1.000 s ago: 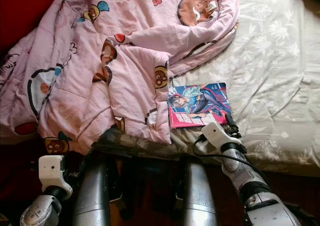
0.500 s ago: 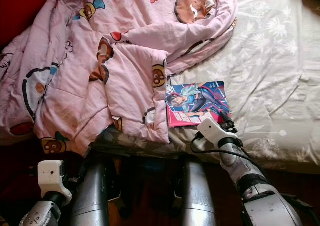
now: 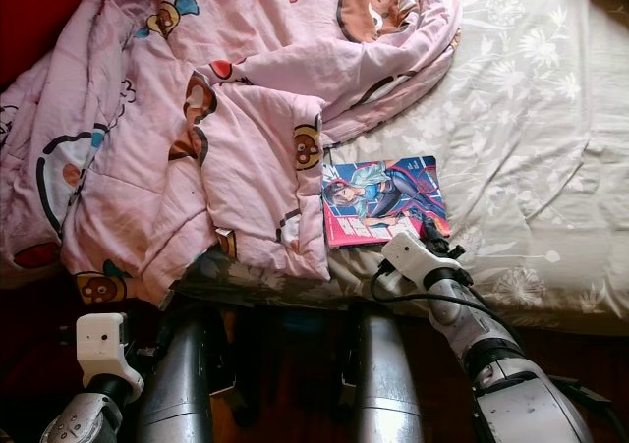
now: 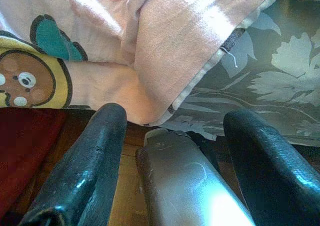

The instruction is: Clean up the room

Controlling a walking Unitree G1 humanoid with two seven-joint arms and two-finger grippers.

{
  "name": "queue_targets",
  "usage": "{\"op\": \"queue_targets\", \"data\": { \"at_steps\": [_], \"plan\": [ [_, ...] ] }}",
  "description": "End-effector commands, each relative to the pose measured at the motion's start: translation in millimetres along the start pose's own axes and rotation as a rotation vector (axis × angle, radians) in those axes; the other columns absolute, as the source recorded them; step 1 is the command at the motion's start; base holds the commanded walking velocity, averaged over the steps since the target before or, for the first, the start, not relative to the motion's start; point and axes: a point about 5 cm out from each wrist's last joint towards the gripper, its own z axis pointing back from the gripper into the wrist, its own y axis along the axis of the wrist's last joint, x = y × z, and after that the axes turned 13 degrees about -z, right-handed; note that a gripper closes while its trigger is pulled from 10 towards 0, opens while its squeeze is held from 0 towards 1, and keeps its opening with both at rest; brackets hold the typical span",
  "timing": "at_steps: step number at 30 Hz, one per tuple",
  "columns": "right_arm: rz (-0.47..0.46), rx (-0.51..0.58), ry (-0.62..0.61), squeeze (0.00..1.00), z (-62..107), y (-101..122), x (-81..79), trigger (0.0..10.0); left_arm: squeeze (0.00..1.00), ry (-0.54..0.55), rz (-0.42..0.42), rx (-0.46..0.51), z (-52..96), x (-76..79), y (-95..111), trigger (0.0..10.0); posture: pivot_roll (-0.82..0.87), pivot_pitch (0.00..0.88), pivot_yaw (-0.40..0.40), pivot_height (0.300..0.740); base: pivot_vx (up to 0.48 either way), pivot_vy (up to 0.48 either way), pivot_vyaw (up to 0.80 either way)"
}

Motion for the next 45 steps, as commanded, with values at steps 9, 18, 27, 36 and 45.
{"op": "queue_targets", "data": {
  "at_steps": [9, 18, 27, 36, 45],
  "plan": [
    [-0.017, -0.056, 0.07, 0.0, 5.6, -12, -12.0, 0.0, 0.0, 0.011, 0.008, -0.063, -0.5, -0.3, -16, 10.0, 0.14, 0.507, -0.033, 0.592, 0.0, 0.0, 0.0],
    [-0.143, -0.075, 0.018, 0.0, 10.6, -20, -10.4, 0.0, 0.0, 0.029, 0.009, -0.04, -16.7, -2.3, -13, 10.0, 0.13, 0.435, -0.042, 0.592, 0.0, 0.0, 0.0],
    [-0.384, -0.127, 0.064, 0.0, 29.1, -37, -40.8, 0.0, 0.0, 0.036, 0.017, -0.015, -40.4, -1.6, -8, 10.0, 0.1, 0.328, -0.046, 0.592, 0.0, 0.0, 0.0],
    [-0.243, -0.028, 0.275, 0.0, 54.0, -42, -68.3, 0.0, 0.0, 0.036, 0.031, -0.002, -55.9, 1.9, -6, 10.0, 0.06, 0.265, -0.051, 0.592, 0.0, 0.0, 0.0],
    [-0.405, 0.053, 0.157, 0.0, 62.8, -34, -45.6, 0.0, 0.0, 0.04, 0.045, 0.018, -68.6, 5.9, -3, 10.0, 0.05, 0.217, -0.062, 0.592, 0.0, 0.0, 0.0]
  ]
}}
